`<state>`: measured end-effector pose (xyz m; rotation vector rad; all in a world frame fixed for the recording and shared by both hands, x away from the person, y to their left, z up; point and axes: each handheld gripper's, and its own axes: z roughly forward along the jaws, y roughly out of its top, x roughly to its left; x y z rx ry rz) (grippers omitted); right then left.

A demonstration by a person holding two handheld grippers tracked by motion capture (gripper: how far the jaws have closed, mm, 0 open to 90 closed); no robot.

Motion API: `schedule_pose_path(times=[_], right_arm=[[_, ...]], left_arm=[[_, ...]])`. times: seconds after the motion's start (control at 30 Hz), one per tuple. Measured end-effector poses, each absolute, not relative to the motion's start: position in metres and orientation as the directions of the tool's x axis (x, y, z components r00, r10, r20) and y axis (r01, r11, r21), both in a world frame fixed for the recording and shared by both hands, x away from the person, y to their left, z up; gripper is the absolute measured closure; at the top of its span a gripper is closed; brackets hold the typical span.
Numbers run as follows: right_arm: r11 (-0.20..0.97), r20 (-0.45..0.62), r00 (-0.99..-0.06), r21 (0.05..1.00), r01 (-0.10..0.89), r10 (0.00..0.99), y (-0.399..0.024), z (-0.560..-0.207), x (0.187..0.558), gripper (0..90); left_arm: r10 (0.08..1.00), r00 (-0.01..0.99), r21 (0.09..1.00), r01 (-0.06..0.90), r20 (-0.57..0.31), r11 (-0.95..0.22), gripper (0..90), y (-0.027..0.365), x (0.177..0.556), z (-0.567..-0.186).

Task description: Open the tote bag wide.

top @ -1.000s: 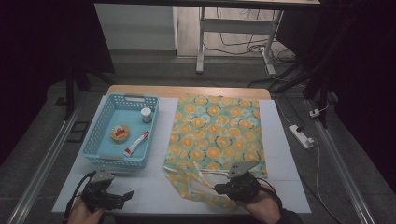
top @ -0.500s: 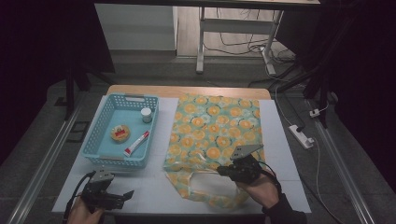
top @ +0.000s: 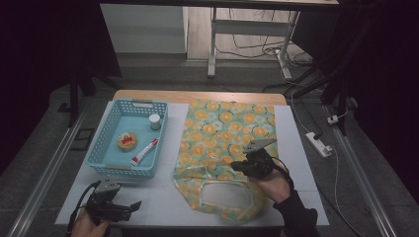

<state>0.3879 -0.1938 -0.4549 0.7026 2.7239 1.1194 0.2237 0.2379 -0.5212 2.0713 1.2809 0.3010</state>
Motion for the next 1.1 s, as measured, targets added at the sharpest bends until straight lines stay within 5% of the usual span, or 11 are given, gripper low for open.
schedule_pose_path(times=[1.1], right_arm=[[0.591, 0.007, -0.839, 0.707, 0.390, 0.545, -0.176, -0.461, 0.482, 88.5]], left_arm=[[0.858, 0.490, 0.646, 0.707, -0.155, -0.288, 3.0, 0.238, 0.224, -0.521]])
